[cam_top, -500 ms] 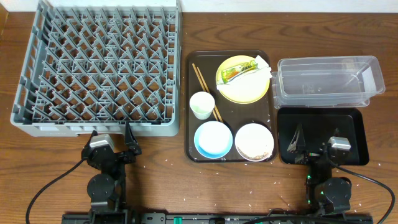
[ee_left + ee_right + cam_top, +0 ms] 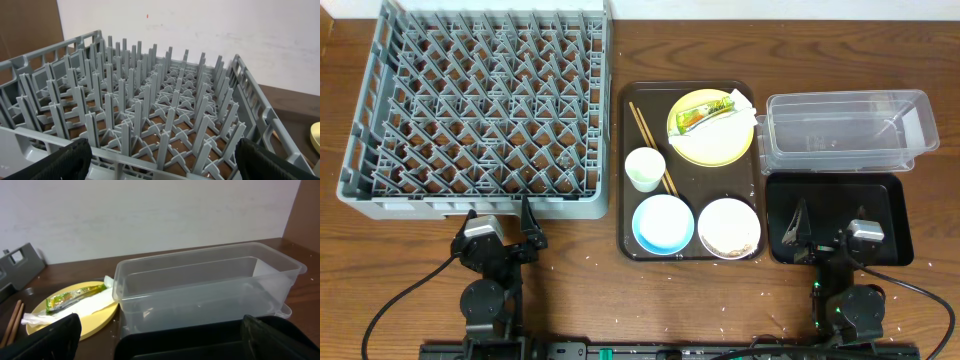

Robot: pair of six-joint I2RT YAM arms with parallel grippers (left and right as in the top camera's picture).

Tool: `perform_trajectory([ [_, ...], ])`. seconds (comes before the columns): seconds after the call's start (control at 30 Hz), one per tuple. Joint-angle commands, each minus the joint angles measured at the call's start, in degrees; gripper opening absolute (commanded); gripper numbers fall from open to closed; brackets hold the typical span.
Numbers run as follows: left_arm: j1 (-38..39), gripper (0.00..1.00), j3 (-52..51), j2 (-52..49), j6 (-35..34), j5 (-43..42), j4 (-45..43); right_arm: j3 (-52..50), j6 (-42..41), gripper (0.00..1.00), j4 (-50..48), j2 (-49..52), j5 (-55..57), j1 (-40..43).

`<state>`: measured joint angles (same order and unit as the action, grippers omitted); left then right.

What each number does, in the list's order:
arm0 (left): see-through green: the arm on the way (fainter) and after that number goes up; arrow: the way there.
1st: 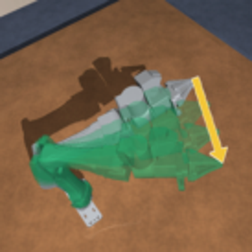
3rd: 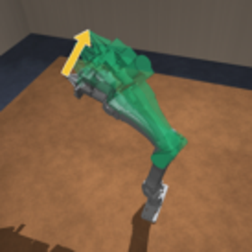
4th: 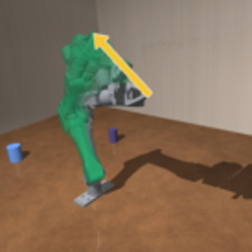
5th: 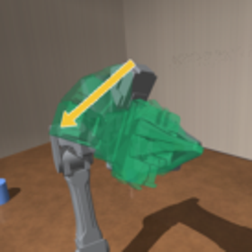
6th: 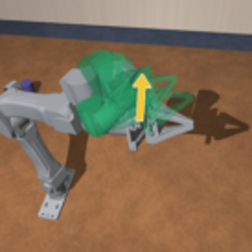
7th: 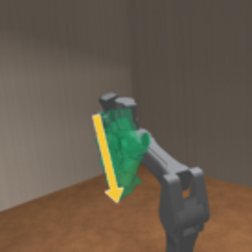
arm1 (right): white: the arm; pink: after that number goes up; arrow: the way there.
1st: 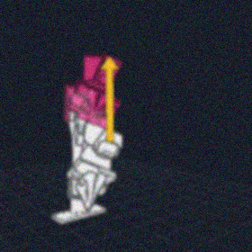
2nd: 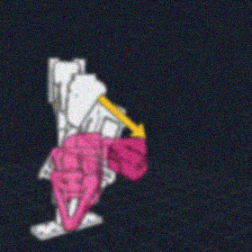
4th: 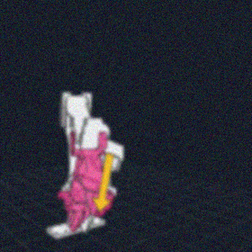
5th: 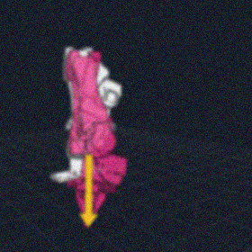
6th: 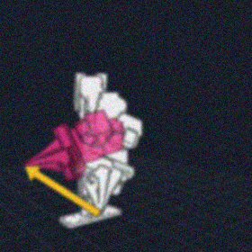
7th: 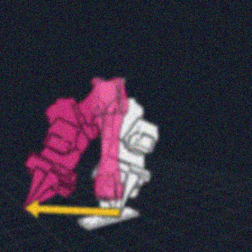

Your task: Sort waste into correct bins and load items into the dishwasher

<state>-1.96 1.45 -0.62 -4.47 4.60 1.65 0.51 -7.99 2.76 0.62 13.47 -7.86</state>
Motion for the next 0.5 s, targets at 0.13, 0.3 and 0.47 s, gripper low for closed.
perform_trajectory([
  [0.13, -0.3, 0.92, -1.2, 0.3, 0.1, 0.1, 2.1, -0.2, 0.5, 0.99, 0.1, -0.3, 0.0, -0.6],
  [0.3, -0.3, 0.92, -1.2, 0.3, 0.1, 0.1, 2.1, -0.2, 0.6, 0.99, 0.1, -0.3, 0.0, -0.6],
  [0.47, -0.3, 0.92, -1.2, 0.3, 0.1, 0.1, 2.1, -0.2, 0.6, 0.99, 0.1, -0.3, 0.0, -0.6],
])
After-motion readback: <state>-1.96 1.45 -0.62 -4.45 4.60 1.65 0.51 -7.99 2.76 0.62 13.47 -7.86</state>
